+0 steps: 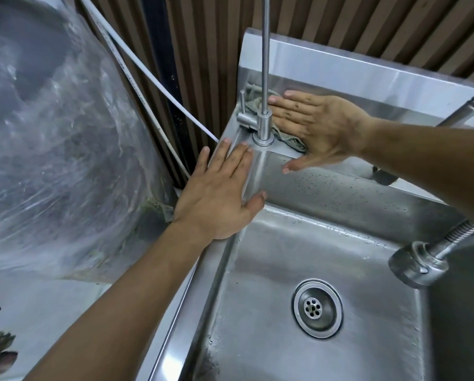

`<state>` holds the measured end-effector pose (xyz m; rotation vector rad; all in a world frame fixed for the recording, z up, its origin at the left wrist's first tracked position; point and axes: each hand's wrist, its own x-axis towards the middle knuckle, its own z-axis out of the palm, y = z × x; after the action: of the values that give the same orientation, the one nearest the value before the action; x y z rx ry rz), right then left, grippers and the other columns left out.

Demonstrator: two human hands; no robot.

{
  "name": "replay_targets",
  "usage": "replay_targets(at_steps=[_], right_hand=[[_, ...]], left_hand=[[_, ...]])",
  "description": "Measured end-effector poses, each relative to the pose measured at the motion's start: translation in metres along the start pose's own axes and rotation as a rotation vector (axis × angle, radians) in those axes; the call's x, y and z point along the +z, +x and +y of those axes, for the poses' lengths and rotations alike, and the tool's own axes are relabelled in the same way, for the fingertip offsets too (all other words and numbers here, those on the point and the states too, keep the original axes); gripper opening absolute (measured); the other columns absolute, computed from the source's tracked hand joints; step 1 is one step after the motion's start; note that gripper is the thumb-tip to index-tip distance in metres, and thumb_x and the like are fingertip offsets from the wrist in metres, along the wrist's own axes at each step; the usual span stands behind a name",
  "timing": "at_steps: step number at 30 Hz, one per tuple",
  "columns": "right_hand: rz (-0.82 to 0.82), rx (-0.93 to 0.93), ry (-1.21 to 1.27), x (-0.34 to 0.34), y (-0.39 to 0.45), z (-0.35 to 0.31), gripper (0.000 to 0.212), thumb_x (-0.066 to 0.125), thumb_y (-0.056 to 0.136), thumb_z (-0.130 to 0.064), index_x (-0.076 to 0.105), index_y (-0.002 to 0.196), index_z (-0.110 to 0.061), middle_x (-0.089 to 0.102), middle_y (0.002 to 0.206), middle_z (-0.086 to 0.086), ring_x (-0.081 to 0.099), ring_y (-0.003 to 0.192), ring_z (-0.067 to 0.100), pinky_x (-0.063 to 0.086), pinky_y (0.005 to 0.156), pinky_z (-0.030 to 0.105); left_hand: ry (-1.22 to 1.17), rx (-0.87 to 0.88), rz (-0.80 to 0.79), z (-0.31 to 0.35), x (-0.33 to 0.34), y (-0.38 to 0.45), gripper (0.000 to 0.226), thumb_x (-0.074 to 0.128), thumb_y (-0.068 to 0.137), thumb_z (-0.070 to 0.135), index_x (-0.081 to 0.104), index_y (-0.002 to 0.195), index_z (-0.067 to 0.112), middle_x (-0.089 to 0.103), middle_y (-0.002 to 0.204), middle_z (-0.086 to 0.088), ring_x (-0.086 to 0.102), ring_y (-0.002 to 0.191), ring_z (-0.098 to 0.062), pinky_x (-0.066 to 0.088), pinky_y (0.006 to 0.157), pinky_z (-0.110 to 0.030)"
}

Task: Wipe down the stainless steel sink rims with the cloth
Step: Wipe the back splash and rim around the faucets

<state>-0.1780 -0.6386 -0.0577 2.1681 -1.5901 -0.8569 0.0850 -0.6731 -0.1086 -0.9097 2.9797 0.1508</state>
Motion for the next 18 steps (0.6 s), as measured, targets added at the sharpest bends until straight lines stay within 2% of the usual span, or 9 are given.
replay_targets(at_steps=[2,5,6,7,10,15,18], right_hand=[[0.051,0.027,0.073,0.001,-0.005,-0.009,0.107,-0.013,0.082,-0.09,-0.028,0.155,-0.012,-0.027,0.164,0.008,-0.025,0.155,0.023,-0.013,0.129,0.04],[0.138,0.065,0.162,0.011,-0.009,-0.024,0.109,0.005,0.091,-0.087,-0.002,0.162,-0.005,-0.002,0.17,0.015,-0.005,0.16,0.028,0.001,0.131,0.044],[0.159,0.076,0.164,0.012,-0.01,-0.028,0.11,0.005,0.091,-0.087,0.0,0.162,-0.004,-0.001,0.17,0.016,-0.004,0.16,0.028,0.002,0.131,0.044],[0.183,0.091,0.136,0.013,-0.009,-0.028,0.109,0.001,0.09,-0.088,-0.004,0.162,-0.006,-0.007,0.17,0.014,-0.009,0.159,0.027,0.0,0.131,0.044],[0.071,0.035,0.05,-0.004,0.011,-0.007,0.112,-0.015,0.081,-0.09,-0.023,0.157,-0.009,-0.028,0.164,0.009,-0.028,0.153,0.022,-0.01,0.13,0.041],[0.102,-0.139,-0.035,-0.024,0.051,0.006,0.121,-0.011,0.078,-0.095,-0.016,0.161,-0.007,-0.014,0.172,0.012,-0.019,0.158,0.023,-0.004,0.131,0.042],[0.126,-0.136,-0.012,-0.025,0.052,0.004,0.119,-0.008,0.081,-0.093,-0.009,0.163,-0.007,-0.009,0.172,0.015,-0.016,0.159,0.024,-0.001,0.131,0.043]], left_hand=[[-0.008,-0.009,-0.002,-0.001,0.0,0.001,0.085,0.016,0.101,0.069,-0.004,0.165,0.018,-0.009,0.174,0.0,-0.018,0.159,-0.021,-0.009,0.128,-0.048],[-0.02,-0.012,-0.011,0.0,0.001,0.001,0.085,0.017,0.1,0.069,-0.004,0.166,0.019,-0.009,0.174,0.001,-0.019,0.158,-0.02,-0.008,0.128,-0.048],[-0.019,-0.012,-0.014,0.0,0.001,0.0,0.085,0.017,0.1,0.069,-0.005,0.166,0.019,-0.01,0.174,0.001,-0.02,0.158,-0.02,-0.008,0.128,-0.048],[-0.015,-0.013,-0.012,0.001,0.001,0.0,0.085,0.016,0.1,0.069,-0.005,0.165,0.019,-0.01,0.174,0.001,-0.02,0.158,-0.02,-0.008,0.129,-0.049],[-0.011,-0.014,0.006,0.0,0.001,0.001,0.087,0.017,0.099,0.069,-0.004,0.166,0.018,-0.009,0.174,0.0,-0.019,0.159,-0.021,-0.008,0.129,-0.049],[0.001,-0.018,0.01,0.0,0.004,0.001,0.087,0.017,0.099,0.071,-0.004,0.166,0.019,-0.009,0.174,0.001,-0.019,0.159,-0.021,-0.007,0.129,-0.05],[-0.001,-0.016,-0.001,0.0,0.003,0.001,0.086,0.017,0.1,0.07,-0.006,0.165,0.02,-0.01,0.174,0.002,-0.02,0.158,-0.021,-0.007,0.129,-0.049]])
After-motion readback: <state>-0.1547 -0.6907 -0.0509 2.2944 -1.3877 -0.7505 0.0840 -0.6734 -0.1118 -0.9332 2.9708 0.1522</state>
